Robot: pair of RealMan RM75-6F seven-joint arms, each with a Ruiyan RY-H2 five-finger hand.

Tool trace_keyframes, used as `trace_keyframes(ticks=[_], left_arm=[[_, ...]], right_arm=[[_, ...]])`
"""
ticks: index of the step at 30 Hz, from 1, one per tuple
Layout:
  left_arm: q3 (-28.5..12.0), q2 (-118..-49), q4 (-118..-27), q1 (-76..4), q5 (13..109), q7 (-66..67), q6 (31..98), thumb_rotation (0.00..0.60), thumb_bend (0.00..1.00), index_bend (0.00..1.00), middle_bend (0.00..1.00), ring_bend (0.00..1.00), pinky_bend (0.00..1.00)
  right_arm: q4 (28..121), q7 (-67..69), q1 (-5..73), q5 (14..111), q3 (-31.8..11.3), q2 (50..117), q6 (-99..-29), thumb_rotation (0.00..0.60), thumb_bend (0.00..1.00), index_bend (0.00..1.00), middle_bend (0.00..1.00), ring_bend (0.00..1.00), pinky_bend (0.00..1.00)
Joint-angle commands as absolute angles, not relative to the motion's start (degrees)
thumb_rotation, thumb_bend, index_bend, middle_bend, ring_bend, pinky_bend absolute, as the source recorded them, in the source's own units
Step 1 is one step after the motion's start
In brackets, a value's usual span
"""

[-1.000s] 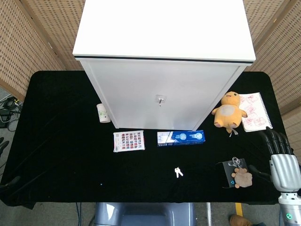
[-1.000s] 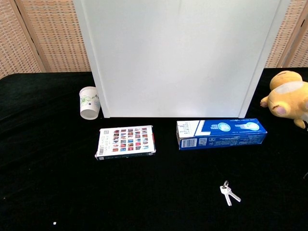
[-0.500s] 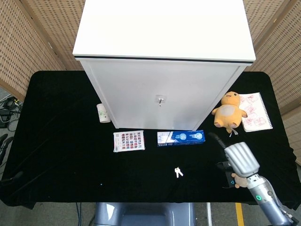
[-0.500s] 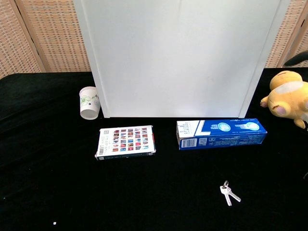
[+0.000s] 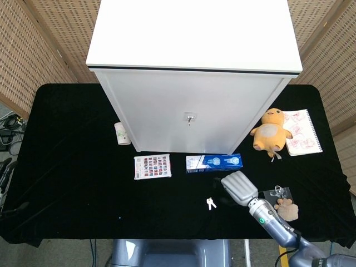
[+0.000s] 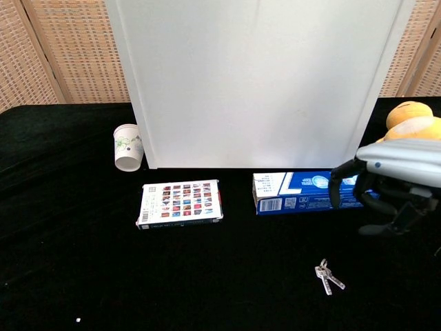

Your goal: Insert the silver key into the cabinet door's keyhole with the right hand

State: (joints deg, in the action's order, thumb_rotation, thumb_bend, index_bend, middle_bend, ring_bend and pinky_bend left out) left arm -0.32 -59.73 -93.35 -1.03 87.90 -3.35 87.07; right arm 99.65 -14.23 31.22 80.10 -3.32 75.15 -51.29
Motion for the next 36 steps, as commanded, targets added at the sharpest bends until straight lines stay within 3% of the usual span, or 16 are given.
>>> trace_keyframes(ticks=[1,21,36], left_arm=[[-0.3,-59.6,-93.4,-1.0,88.0,-3.5,87.1,0.600,0.00,0.00,0.00,0.00,0.00],[-0.1,-59.7,-93.3,-1.3,87.6,-3.4,86.5,0.600,0.00,0.00,0.00,0.00,0.00],[-0.1,-59.7,-93.1,-1.5,87.4,-3.7,86.2,0.600,0.00,0.00,0.00,0.00,0.00]], right_arm=[[97.5,-17.8,32.1,78.0,-2.8,78.4,-50.3,0.600,0.47,0.48,0.88,0.90,1.00],[91.0,-25.9,33.6,72.9,-1.2,88.3,-50.6,0.600,0.51,0.53,0.89,0.90,1.00],[86.8,-29.8,34.9,70.4,-0.7,92.2,-50.3,0.600,0.54,0.54,0.89,0.90,1.00]])
